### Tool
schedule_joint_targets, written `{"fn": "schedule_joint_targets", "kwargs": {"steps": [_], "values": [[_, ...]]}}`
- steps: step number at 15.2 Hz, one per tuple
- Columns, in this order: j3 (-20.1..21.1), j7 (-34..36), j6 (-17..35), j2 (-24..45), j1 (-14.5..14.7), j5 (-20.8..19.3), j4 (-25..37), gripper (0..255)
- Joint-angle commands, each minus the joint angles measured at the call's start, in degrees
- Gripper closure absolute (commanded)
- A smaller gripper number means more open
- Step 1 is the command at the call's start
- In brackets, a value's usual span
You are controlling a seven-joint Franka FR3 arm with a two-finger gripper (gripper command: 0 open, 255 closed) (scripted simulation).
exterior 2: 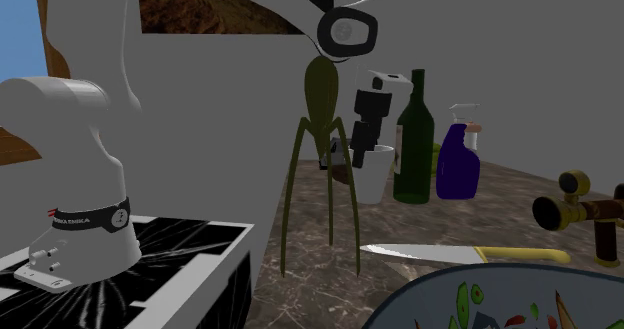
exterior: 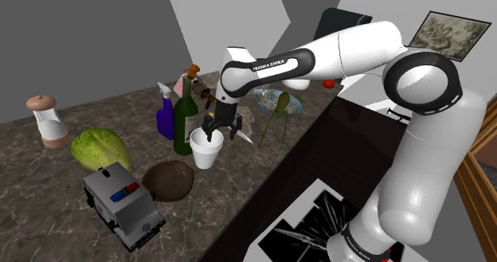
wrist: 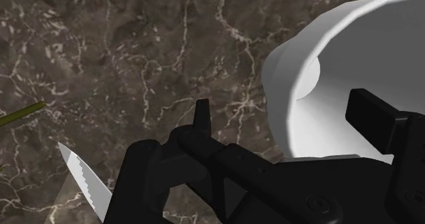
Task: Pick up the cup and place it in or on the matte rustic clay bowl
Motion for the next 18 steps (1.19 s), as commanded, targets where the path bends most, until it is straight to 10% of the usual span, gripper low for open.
{"fn": "schedule_joint_targets", "kwargs": {"steps": [1, 2, 3, 18], "values": [[0.0, 0.0, 0.0, 0.0, 0.0, 0.0, 0.0, 0], [0.0, 0.0, 0.0, 0.0, 0.0, 0.0, 0.0, 0], [0.0, 0.0, 0.0, 0.0, 0.0, 0.0, 0.0, 255], [0.0, 0.5, -4.1, -1.9, -0.1, -0.1, 2.3, 255]]}}
